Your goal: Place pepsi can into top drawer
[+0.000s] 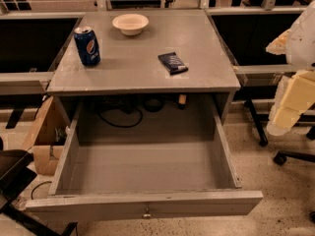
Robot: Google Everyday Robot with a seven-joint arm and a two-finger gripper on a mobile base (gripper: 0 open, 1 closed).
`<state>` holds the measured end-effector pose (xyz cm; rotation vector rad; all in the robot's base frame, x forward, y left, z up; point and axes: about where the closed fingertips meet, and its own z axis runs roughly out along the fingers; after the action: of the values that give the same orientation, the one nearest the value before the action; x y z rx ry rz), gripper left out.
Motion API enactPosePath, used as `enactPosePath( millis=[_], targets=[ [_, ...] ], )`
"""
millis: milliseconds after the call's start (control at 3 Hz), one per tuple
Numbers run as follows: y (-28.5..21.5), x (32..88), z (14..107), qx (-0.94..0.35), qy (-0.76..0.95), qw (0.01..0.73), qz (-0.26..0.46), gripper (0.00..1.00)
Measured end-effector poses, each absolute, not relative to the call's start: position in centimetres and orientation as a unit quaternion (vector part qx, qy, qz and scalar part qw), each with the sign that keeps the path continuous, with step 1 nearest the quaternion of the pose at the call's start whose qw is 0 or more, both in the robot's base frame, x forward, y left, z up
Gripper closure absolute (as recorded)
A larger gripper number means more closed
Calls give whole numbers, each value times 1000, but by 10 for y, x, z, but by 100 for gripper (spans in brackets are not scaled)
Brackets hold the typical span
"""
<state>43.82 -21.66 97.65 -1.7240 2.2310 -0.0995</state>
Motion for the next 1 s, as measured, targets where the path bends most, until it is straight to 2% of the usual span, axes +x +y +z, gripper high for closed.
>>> enactPosePath(
  millis=[333,667,1000],
  targets=[
    [-217,438,977,-603,781,160,-35,0],
    [-212,452,973,-600,777,189,-34,0],
    [-194,481,947,-587,769,252,-3,0]
  ],
)
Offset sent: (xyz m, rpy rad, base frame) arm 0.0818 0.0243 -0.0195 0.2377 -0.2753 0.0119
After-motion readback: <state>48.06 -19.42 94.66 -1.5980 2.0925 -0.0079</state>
